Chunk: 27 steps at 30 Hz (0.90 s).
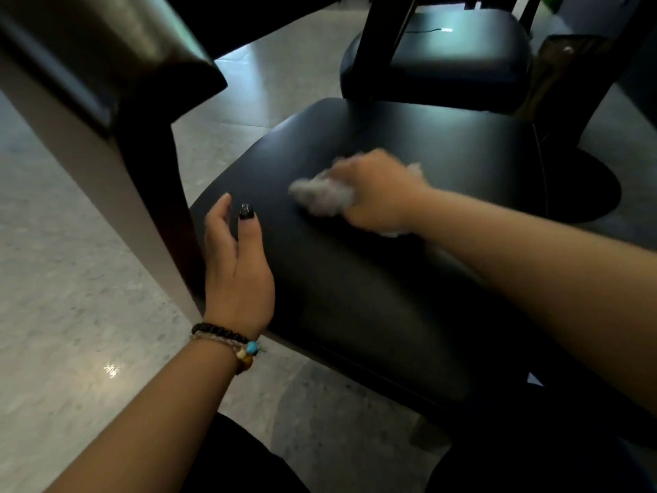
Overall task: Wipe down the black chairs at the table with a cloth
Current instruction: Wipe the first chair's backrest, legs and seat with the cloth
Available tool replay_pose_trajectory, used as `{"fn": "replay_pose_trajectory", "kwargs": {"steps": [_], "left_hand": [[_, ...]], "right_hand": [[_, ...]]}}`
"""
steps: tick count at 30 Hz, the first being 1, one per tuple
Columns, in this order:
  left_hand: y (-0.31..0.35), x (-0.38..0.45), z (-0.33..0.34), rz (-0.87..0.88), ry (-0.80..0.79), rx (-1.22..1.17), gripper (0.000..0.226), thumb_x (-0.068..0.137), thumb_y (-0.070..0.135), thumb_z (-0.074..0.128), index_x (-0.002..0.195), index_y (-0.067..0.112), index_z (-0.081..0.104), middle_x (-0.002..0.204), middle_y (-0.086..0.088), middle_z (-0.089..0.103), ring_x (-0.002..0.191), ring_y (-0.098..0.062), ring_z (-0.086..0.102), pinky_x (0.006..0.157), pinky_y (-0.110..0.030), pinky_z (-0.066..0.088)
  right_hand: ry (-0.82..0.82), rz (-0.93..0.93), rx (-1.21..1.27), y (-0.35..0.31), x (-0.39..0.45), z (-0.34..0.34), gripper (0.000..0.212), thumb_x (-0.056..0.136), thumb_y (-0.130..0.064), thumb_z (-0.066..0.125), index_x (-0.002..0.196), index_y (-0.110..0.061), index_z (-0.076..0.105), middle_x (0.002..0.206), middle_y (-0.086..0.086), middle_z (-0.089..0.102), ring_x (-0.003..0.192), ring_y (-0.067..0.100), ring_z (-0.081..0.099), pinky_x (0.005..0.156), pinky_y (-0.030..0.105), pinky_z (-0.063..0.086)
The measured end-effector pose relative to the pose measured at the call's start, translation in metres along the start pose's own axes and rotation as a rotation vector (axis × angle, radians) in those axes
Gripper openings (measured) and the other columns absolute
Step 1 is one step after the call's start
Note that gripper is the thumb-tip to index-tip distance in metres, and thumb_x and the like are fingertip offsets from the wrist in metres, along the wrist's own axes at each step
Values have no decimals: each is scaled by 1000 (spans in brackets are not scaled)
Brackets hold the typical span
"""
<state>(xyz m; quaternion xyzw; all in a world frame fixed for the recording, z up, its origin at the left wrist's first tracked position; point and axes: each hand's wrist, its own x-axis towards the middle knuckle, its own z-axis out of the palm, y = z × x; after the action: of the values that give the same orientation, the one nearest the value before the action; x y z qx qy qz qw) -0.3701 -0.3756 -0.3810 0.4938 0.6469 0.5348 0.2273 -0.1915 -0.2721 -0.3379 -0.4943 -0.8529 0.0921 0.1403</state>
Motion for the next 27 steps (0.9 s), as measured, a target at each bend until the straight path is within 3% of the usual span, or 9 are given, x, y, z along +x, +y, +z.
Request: {"fn": "replay_pose_trajectory", "kwargs": {"steps": [3,8,12,15,17,21,22,25,27], "left_hand": [[10,13,6,7,0,36,52,103,44,30,147,17,30,148,-2,38,133,-15,38,111,-33,31],[14,36,14,53,-30,131,48,103,44,30,140,14,41,139,-10,48,125,-24,46,106,-38,36],[5,37,18,100,-154,247,45,103,42,31,134,15,47,133,-7,52,122,-20,47,97,-26,33],[-2,34,23,187,-277,443,48,102,46,30,139,18,42,143,-10,46,134,-28,40,109,-44,34],[-3,33,25,201,-324,576,54,99,53,27,142,22,38,146,-11,44,136,-31,38,109,-53,34],[-2,32,26,214,-339,656,52,97,44,38,144,21,38,151,-9,38,141,-26,32,113,-50,31],[-2,32,27,228,-345,675,50,97,40,41,144,20,39,152,-7,37,143,-24,29,115,-48,28],[-1,35,27,228,-385,701,48,97,32,46,142,16,42,153,-5,37,144,-22,25,118,-44,23],[2,39,28,207,-406,662,47,96,27,49,140,14,44,150,-8,41,142,-24,30,115,-44,26]], "right_hand": [[92,254,71,19,10,0,28,84,-24,59,108,-15,68,108,10,69,107,31,61,89,36,49],[-13,-65,121,-37,-45,18,25,76,-26,61,100,-20,68,97,3,71,97,28,63,85,34,49],[-95,-173,139,-38,-110,5,31,76,-21,61,105,-20,68,110,-3,66,110,20,59,89,34,49],[-72,-232,208,-17,-130,-10,33,73,-12,63,105,-16,71,111,-1,70,110,20,64,92,35,51],[15,-96,105,13,-117,-16,34,75,-9,62,107,-16,71,109,2,72,105,24,66,89,36,51],[201,551,-83,72,-66,-29,10,80,-18,58,87,-11,61,103,19,68,99,41,60,74,33,42],[223,609,-78,66,-58,-25,10,80,-21,58,84,-13,60,101,20,67,98,42,59,72,33,41],[197,350,5,6,-54,8,18,78,-26,59,89,-15,67,98,12,71,97,36,63,82,34,48],[104,99,113,-30,-70,21,6,75,-22,59,77,-19,54,93,7,69,93,33,63,86,33,47]]}}
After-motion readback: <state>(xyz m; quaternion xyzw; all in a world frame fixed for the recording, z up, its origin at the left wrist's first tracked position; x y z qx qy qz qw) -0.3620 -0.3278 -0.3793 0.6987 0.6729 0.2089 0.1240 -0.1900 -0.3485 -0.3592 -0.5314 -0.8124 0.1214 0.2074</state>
